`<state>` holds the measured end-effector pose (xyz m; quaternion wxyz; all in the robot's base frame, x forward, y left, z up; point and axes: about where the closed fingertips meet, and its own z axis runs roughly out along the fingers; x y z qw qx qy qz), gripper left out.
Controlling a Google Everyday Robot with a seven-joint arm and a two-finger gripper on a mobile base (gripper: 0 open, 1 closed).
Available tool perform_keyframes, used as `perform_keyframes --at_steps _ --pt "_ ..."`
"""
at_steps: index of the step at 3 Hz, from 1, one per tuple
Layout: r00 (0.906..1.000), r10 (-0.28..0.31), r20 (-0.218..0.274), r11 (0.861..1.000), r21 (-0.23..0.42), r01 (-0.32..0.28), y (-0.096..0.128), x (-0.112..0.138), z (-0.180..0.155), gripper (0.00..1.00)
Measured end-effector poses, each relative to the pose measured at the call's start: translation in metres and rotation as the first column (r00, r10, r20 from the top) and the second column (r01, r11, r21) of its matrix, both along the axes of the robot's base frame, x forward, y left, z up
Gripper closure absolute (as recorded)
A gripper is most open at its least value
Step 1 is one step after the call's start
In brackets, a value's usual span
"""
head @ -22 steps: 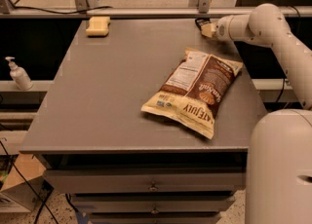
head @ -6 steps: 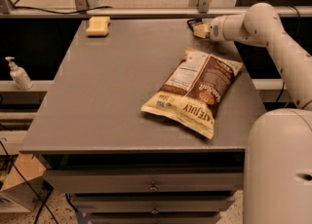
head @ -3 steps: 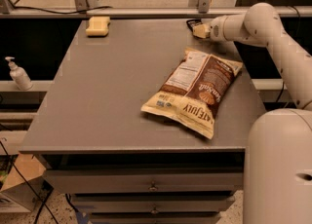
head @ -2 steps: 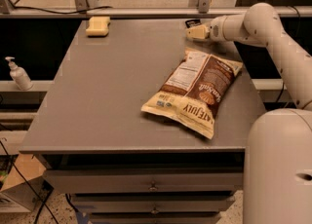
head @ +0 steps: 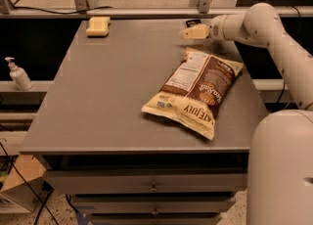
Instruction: Move rxbar chocolate near sponge
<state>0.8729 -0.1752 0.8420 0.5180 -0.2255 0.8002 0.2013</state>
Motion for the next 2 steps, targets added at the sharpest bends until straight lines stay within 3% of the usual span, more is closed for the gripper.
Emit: perform_keyframes --at_steps 2 --pt "0.9993 -0.003 0.038 1.000 0.003 0.003 0.0027 -0.0014 0.0096 0.00"
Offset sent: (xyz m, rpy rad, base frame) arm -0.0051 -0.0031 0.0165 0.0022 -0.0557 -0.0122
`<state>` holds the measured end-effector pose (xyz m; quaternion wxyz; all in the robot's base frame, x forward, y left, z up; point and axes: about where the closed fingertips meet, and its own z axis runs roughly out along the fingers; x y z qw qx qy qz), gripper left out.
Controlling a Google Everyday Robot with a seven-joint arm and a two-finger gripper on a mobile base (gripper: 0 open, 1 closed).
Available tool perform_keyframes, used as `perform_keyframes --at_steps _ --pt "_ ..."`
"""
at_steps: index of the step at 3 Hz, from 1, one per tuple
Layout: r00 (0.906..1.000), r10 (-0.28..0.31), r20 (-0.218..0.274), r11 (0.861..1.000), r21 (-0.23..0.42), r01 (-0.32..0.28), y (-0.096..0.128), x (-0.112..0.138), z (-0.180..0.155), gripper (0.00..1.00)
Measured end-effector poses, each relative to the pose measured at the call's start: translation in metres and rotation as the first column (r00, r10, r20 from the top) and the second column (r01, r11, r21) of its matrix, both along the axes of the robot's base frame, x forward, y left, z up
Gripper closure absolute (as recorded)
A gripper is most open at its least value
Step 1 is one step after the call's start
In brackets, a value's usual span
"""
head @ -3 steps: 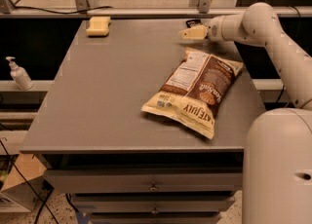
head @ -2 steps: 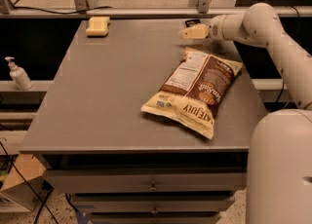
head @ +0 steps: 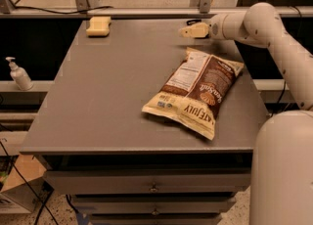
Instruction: Move rxbar chocolate near sponge
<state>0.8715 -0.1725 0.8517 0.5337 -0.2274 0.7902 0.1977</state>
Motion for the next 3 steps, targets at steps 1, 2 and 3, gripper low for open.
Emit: perform_keyframes --at_steps 1,2,3 --pt "1.0000 -0.002 -0.006 1.000 -0.005 0.002 0.0005 -0.0002 -0.0038 0.17" --pt "0.9998 -0.010 -0.016 1.000 -0.005 0.010 -0.0006 0.0014 -0.0087 0.41" --pt "0.9998 -0.011 -0.018 1.000 -0.011 0.011 -0.0002 0.0024 -0.0109 0.64"
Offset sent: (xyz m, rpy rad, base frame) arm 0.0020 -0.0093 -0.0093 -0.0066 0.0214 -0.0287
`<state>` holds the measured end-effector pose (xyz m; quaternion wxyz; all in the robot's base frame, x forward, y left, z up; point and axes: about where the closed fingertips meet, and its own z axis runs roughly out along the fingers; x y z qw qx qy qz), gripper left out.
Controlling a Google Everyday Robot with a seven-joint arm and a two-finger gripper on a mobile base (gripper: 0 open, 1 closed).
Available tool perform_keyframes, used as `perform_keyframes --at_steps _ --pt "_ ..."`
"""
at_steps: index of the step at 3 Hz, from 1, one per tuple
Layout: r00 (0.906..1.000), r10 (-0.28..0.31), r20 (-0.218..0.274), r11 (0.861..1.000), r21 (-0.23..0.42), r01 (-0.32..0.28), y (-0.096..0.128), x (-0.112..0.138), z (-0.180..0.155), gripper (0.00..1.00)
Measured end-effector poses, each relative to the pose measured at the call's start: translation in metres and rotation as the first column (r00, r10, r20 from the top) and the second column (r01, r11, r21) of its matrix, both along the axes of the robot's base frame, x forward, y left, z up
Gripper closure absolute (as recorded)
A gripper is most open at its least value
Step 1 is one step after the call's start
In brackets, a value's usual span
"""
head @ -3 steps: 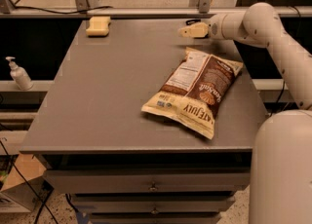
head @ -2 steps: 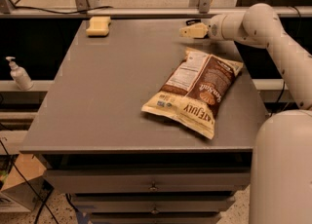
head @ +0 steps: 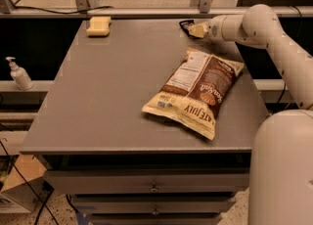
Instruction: Move rxbar chocolate near sponge
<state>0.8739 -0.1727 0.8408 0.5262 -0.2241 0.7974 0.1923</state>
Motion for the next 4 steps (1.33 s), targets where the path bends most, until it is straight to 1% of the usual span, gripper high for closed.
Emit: perform_keyframes --at_steps 1,2,3,4 --pt "1.0000 0.001 -0.006 1.000 0.000 -0.001 0.000 0.000 -0.003 0.88" --pt "0.9982 0.059 0.007 0.998 -0.011 -0.059 0.021 -0.007 0.002 1.00" --pt "0.9819 0.189 -0.015 0.982 -0.022 -0.189 0.072 -0.025 -0.004 1.00" --pt "0.9819 0.189 -0.015 0.982 -0.022 -0.189 0.072 -0.025 -0.004 1.00"
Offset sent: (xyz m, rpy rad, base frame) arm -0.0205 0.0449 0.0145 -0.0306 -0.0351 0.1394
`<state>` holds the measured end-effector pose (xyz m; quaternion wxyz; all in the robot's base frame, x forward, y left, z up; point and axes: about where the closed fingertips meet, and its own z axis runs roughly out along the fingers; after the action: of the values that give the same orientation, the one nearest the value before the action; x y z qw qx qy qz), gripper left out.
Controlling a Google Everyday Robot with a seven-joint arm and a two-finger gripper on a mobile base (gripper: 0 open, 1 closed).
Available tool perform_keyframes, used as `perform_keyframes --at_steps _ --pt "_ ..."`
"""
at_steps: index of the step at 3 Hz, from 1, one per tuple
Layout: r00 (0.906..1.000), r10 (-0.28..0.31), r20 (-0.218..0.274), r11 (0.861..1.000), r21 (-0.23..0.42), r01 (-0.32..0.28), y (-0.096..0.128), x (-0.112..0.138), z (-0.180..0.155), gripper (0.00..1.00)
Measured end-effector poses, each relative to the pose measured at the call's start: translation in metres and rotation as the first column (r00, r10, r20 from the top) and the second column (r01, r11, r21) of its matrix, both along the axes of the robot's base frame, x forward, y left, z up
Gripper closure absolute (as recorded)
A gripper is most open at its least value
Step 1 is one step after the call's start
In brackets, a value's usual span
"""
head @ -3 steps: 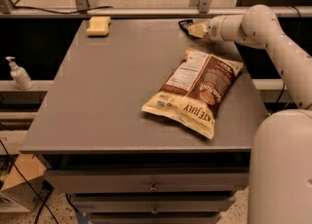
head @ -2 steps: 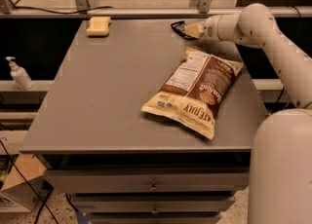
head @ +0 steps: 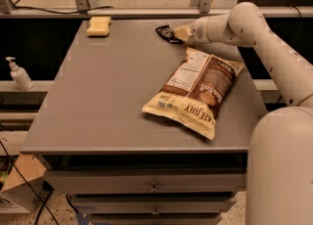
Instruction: Move rxbar chocolate near sponge
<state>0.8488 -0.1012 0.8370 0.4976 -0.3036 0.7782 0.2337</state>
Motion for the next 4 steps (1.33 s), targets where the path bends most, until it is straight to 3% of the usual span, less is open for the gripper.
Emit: perform_keyframes --at_steps 2,3,4 --pt "1.0000 0.001 0.000 1.000 0.000 -0.001 0.0004 0.0000 0.0003 1.00" --pt "1.0000 0.001 0.000 1.000 0.000 -0.001 0.0005 0.0000 0.0002 0.82" --pt "1.0000 0.001 0.000 1.000 0.000 -0.001 0.0005 0.0000 0.0002 0.81"
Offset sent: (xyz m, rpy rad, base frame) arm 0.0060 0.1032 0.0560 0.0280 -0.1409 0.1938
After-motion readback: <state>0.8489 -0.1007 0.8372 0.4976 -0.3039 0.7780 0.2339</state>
